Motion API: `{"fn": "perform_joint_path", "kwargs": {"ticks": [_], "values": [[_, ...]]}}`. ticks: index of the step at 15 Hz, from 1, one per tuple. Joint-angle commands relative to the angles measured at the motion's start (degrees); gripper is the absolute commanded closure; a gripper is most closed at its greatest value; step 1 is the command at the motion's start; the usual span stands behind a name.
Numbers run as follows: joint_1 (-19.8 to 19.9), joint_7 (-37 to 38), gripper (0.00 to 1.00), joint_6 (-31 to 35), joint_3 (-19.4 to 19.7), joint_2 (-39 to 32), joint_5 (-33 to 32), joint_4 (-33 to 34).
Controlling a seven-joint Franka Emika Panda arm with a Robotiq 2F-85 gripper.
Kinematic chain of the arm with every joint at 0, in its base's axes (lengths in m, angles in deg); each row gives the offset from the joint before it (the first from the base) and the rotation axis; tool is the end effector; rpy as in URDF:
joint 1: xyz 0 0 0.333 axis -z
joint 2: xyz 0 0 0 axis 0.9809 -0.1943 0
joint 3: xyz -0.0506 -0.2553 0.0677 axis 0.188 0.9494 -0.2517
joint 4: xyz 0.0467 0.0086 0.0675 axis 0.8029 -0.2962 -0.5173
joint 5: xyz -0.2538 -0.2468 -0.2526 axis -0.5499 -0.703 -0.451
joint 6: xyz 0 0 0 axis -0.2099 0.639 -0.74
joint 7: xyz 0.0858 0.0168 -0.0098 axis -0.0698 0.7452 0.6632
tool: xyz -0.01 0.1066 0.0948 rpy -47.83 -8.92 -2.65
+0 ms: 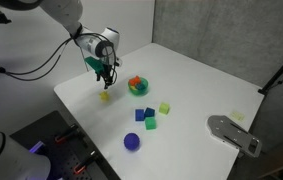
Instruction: Put the yellow plastic toy in the bowl
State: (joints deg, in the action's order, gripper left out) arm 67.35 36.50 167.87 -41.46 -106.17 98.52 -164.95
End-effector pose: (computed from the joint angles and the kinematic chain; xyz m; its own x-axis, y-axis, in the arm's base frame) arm 0.5133 0.2142 0.0525 0.9393 -0.0415 -0.3406 -0.0746 -0.9936 -0.0848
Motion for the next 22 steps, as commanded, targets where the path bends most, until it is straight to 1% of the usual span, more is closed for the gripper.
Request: {"fn": "perform_joint_path", "kwargs": {"ticks": [1,6,15,16,18,20,22], "values": [[-1.4,1.5,0.0,1.1,1.1,-3.8,0.2,3.1],[-2.4,1.8,0.0,2.1,1.3,-7.9,0.2,5.7],[-3.6,2.6,0.01,1.0,1.9,-14.2,0.0,11.5],[-3.6,2.6,0.21,0.9,2.0,-14.7,0.1,12.0],[-3.7,2.8,0.3,0.8,2.0,-15.3,0.0,12.7],[-3.7,2.9,0.49,0.4,2.0,-15.7,0.1,13.2],[-3.6,3.0,0.65,-0.1,1.9,-15.7,0.2,13.5]]}}
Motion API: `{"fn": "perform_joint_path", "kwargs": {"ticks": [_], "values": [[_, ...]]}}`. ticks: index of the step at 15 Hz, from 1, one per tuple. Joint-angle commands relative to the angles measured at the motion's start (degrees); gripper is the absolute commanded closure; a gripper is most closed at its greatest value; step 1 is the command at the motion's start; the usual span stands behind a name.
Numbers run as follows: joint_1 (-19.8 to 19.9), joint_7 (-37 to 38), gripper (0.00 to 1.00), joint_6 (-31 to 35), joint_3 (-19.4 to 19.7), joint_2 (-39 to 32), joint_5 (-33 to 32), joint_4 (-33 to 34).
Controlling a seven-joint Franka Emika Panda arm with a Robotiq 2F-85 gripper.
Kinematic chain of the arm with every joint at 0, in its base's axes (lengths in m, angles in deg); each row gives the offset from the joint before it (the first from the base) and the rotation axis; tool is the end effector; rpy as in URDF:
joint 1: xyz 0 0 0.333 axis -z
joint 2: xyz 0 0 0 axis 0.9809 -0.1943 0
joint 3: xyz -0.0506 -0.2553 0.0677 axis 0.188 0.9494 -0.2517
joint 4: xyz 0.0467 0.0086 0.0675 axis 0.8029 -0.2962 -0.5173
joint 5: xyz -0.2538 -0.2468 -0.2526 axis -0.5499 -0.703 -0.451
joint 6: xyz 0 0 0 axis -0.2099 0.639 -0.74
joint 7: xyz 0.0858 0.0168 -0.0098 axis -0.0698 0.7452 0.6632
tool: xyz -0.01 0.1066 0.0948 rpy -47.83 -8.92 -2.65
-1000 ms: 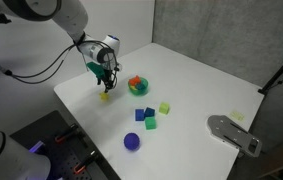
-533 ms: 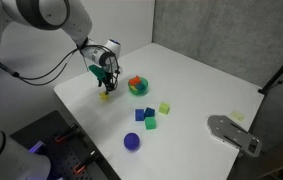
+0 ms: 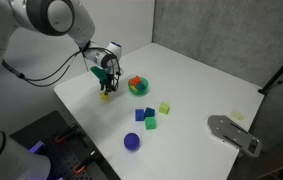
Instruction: Put the yellow plastic toy in the bowl
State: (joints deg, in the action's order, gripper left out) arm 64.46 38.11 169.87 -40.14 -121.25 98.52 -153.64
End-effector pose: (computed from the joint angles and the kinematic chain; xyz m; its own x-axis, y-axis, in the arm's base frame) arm 0.5224 0.2348 -0.0284 0.9250 -0.0618 -0.3748 -0.0954 -0.9929 -0.0716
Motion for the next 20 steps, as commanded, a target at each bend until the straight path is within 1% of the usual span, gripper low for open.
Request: {"fn": "perform_joint_path", "kwargs": {"ticks": [1,3,4,5,6,7,8,13,17,20], "values": [[-0.5,1.3,0.71,-2.4,0.4,-0.5,0.4,2.2],[-0.2,1.2,0.89,-3.3,0.3,0.2,0.6,2.3],[0.0,1.1,0.95,-3.8,0.2,0.7,0.8,2.5],[0.1,1.2,0.98,-4.4,0.2,1.1,0.8,2.9],[0.2,1.2,0.99,-5.0,0.2,1.3,0.8,3.3],[0.2,1.2,0.95,-5.7,0.3,1.8,0.8,3.9],[0.2,1.3,0.96,-6.5,0.3,2.2,0.8,4.5],[0.3,1.7,0.95,-10.5,0.9,5.0,0.4,8.4],[0.0,4.1,0.95,-11.7,2.9,6.6,-0.6,12.3],[0.1,7.0,0.95,-12.6,4.9,6.4,-1.4,16.2]]}}
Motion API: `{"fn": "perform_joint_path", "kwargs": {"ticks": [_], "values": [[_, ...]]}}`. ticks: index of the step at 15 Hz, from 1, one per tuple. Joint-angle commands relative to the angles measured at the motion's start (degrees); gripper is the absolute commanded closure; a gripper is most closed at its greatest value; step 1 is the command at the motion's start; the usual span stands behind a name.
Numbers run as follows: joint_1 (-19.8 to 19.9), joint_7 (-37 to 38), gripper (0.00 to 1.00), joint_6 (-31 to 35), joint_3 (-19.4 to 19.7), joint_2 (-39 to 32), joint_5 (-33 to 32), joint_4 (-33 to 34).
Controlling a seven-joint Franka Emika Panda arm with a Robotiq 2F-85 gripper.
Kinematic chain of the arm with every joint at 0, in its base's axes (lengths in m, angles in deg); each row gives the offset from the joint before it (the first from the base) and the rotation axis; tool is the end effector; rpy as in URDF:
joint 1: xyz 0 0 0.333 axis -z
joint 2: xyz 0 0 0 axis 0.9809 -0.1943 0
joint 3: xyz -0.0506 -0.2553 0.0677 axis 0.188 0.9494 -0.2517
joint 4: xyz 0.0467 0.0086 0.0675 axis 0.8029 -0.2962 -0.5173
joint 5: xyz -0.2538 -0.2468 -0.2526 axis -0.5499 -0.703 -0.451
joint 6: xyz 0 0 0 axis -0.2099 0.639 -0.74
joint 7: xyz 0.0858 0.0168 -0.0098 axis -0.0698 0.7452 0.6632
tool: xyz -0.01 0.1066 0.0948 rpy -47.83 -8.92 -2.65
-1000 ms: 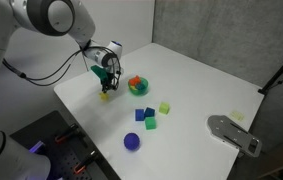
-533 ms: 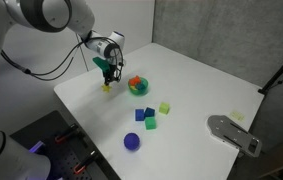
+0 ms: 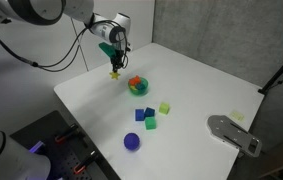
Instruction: Put the yellow plastic toy in the bowl
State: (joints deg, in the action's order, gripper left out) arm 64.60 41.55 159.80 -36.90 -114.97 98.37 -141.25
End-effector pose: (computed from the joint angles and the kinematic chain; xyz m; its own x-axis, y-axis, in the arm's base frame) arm 0.6304 0.2271 0.1104 0.9609 -0.1383 -0.2398 -0.1656 -0.9814 -0.0974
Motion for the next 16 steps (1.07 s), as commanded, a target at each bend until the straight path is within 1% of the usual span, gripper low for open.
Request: {"fn": "perform_joint_path", "kwargs": {"ticks": [1,8,16], "values": [[0.0,4.4,0.95,-2.5,2.3,-0.1,-1.4,5.0],[0.6,9.7,0.95,-3.1,6.2,-4.0,-3.4,12.2],[1.8,12.2,0.95,-4.7,8.0,-9.9,-3.6,17.4]]}}
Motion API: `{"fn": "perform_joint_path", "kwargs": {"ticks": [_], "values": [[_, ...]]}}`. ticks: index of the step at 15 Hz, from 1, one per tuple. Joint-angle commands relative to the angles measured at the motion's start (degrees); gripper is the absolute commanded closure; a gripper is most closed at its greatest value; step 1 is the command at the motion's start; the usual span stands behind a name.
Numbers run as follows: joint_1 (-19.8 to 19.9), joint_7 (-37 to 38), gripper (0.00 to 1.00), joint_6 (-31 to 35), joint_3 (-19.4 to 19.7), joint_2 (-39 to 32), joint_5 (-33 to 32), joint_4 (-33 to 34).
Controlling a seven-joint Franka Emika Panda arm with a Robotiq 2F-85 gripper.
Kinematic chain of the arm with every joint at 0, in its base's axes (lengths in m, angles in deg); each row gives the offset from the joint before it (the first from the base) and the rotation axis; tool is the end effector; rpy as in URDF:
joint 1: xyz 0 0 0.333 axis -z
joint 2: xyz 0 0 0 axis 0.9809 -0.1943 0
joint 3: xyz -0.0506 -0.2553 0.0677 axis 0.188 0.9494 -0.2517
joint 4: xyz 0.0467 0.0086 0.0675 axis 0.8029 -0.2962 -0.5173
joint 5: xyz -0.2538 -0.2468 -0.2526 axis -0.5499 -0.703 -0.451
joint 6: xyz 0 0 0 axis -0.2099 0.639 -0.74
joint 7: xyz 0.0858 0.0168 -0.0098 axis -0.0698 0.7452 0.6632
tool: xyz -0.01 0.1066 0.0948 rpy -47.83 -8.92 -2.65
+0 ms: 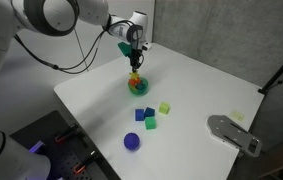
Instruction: Put the yellow plastic toy in the bowl
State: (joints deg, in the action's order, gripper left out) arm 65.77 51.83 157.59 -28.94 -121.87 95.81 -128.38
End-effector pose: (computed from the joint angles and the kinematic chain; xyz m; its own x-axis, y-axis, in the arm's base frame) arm 0.7046 0.1345 0.1235 0.9012 -0.4137 -0.1295 -0.4161 -0.9093 0.0089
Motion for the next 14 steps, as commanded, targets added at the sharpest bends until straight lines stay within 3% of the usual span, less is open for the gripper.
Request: {"fn": "perform_joint_path", "kwargs": {"ticks": [1,8,9,11,14], "values": [[0.7,2.0,0.95,-2.7,0.1,-3.7,-1.0,5.0],[1.8,1.7,0.93,-4.0,0.0,-7.8,-0.5,8.3],[1.9,1.8,0.63,-4.5,0.0,-8.1,-0.5,8.7],[1.9,1.8,0.62,-5.7,-0.1,-8.7,-0.5,9.5],[1.8,1.8,0.38,-7.7,-0.3,-9.2,-0.4,10.8]]}}
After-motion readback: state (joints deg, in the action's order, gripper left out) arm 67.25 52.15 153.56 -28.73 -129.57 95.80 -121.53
